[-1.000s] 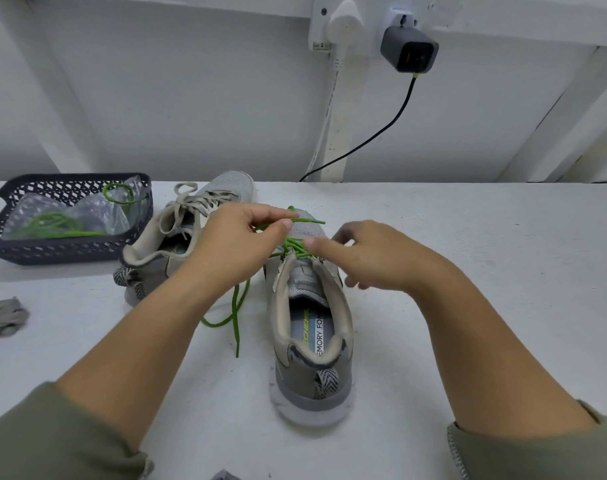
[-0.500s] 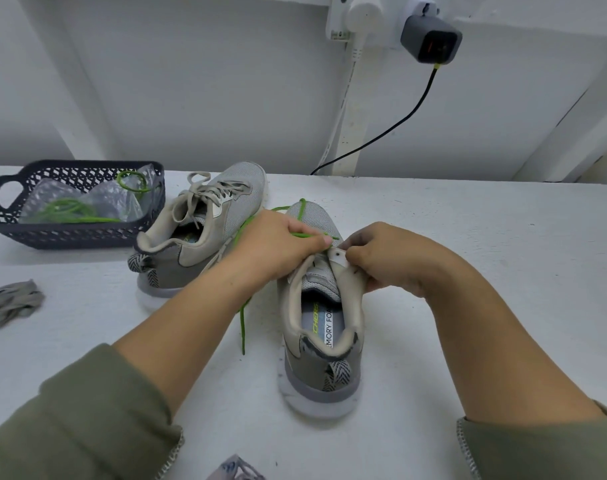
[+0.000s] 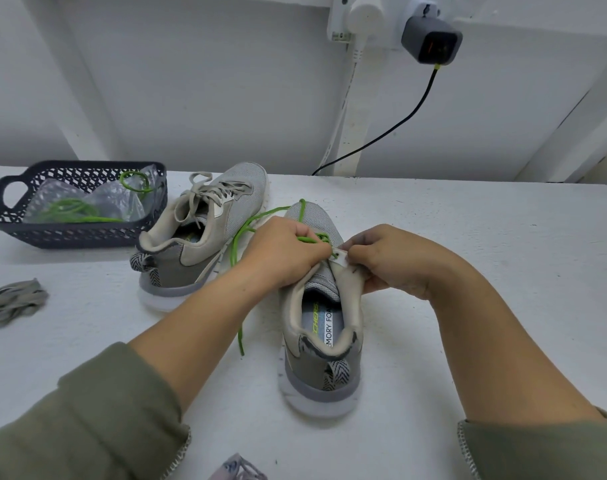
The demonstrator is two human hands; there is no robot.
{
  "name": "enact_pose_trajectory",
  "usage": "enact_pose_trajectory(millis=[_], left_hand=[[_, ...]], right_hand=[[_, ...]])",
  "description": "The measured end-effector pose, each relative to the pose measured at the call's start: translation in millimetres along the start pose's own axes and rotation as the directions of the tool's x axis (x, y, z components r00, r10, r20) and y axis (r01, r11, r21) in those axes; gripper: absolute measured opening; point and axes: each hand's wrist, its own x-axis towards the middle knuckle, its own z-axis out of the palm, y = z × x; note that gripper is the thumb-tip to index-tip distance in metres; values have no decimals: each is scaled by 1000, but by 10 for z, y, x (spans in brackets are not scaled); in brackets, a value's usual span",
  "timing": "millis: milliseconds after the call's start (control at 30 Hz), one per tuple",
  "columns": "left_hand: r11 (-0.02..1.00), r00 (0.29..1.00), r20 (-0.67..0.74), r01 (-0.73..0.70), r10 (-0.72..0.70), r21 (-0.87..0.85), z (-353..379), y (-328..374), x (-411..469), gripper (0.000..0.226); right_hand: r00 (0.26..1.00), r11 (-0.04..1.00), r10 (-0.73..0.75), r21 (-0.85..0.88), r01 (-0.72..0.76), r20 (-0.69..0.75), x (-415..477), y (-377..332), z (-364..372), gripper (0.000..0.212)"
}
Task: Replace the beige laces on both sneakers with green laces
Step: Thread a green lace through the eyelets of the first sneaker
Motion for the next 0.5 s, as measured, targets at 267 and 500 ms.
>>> enact_pose_trajectory(millis=[267, 500], left_hand=[[953, 995, 54, -97, 85, 288, -44, 73, 21, 15], [933, 988, 86, -151, 130, 326, -27, 66, 33, 30]], right_hand=[[1000, 988, 5, 154, -6, 8, 36, 46, -19, 31], [996, 997, -4, 80, 11, -94, 105, 113, 16, 5]])
